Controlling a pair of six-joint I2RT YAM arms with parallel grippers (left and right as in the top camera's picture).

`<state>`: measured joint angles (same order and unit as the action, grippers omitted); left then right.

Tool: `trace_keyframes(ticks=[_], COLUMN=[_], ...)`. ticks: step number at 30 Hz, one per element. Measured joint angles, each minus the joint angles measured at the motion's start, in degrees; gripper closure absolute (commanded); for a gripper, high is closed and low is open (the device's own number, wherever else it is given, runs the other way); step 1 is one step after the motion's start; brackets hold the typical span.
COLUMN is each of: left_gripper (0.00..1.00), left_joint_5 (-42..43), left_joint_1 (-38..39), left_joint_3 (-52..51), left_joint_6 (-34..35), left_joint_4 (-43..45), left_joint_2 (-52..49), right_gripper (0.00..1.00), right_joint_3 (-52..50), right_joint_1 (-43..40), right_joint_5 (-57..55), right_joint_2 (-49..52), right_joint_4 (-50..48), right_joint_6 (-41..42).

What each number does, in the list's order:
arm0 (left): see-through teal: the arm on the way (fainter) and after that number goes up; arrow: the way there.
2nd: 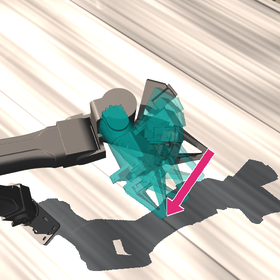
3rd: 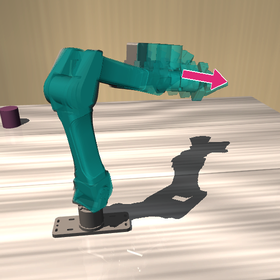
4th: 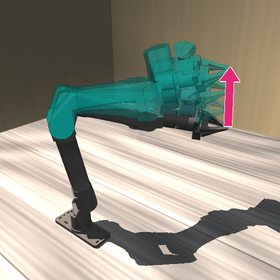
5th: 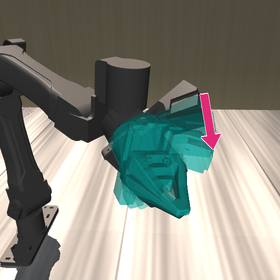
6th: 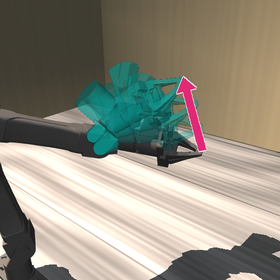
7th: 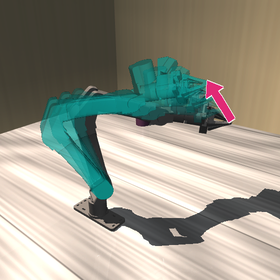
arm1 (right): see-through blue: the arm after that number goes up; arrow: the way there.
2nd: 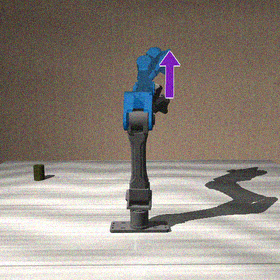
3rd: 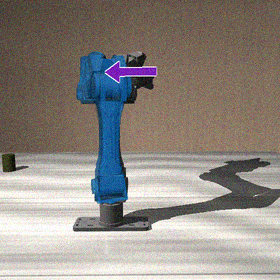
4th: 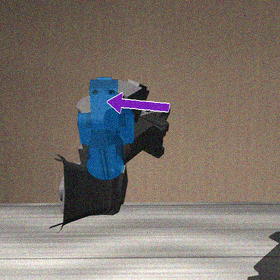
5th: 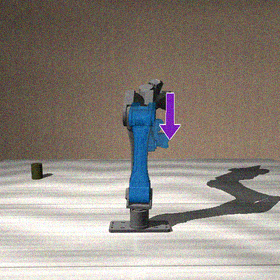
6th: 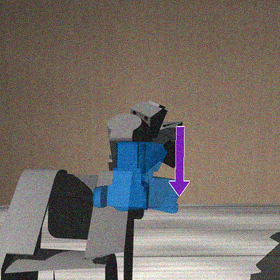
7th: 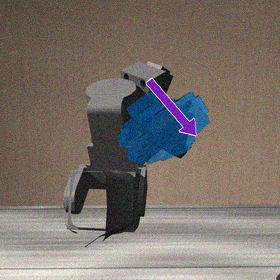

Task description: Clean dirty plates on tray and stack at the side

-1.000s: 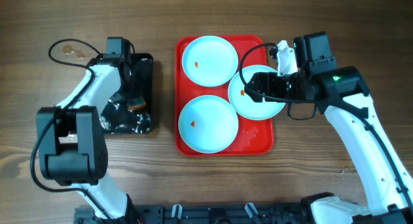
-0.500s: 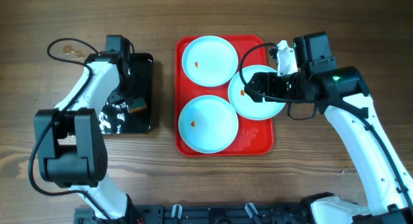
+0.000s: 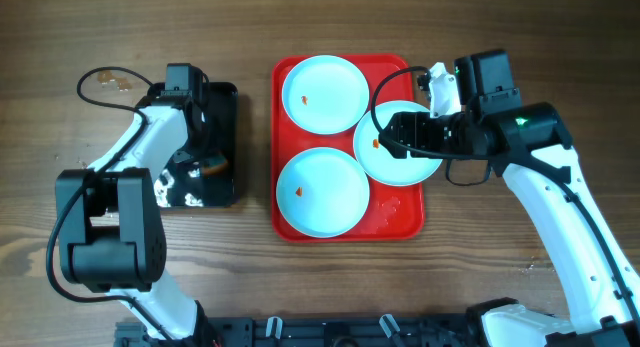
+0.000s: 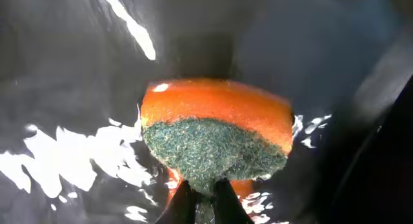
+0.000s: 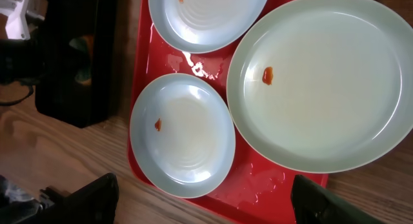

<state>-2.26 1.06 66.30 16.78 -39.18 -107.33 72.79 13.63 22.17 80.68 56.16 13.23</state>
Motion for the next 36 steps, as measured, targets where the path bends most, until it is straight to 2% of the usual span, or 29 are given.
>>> trace_keyframes(ticks=[7, 10, 15, 18, 21, 27, 32, 36], left_gripper=[0.96, 0.96, 0.96, 0.96, 0.96, 0.96, 0.96, 0.96], left_joint_5=[0.6, 0.6, 3.1, 6.1, 8.2, 9.9, 10.4, 10.3], left_joint_1=[0.0, 0.1, 0.2, 0.4, 0.5, 1.9, 3.0, 3.1], left_joint_3=[7.2, 12.9, 13.8, 15.3, 18.6, 20.5, 20.6, 20.5], left_joint_6=[-4.4, -4.7, -4.7, -4.7, -4.5, -4.5, -4.5, -4.5], left_joint_4=[-13.2, -14.0, -14.3, -15.2, -15.7, -16.0, -16.5, -16.4], left_joint_2=[1.4, 5.8, 7.7, 7.6, 7.6, 7.6, 7.6, 7.6], right_gripper=[0.26, 0.31, 0.31, 0.30, 0.30, 0.30, 0.30, 0.37], right_joint_3=[0.0, 0.1, 0.1, 0.2, 2.4, 13.2, 13.5, 13.6], right_joint_1=[0.0, 0.0, 0.0, 0.0, 0.0, 0.0, 0.0, 0.0], right_joint_5=[-0.9, -0.9, -0.8, 0.1, 0.3, 1.8, 1.8, 1.8], right_joint_2=[0.0, 0.0, 0.3, 4.1, 10.3, 24.0, 25.6, 26.1], right_joint_4=[-7.2, -12.8, -21.0, -25.3, -24.2, -18.9, -19.3, -23.0], right_joint_6=[-1.2, -3.3, -4.5, -4.6, -6.1, -7.6, -8.5, -9.0])
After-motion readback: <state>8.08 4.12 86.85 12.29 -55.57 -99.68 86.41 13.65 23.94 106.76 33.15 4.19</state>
